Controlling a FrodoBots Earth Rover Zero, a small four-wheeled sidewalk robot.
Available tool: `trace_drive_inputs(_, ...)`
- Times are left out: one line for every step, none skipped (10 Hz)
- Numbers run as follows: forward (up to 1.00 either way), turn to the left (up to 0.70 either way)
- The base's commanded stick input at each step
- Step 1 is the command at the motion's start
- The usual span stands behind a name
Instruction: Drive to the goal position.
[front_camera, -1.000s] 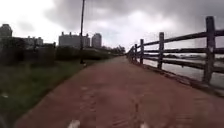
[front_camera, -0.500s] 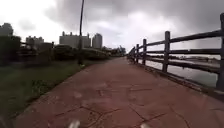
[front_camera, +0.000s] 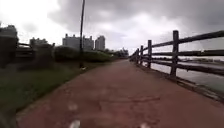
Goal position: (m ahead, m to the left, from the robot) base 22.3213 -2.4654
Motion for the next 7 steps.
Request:
trace_drive_inputs(0.70, 0.00)
trace_drive_inputs(0.70, 0.00)
trace_drive_inputs(0.70, 0.00)
trace_drive_inputs(0.70, 0.00)
trace_drive_inputs(0.70, 0.00)
trace_drive_inputs(0.70, 0.00)
trace_drive_inputs(0.70, 0.00)
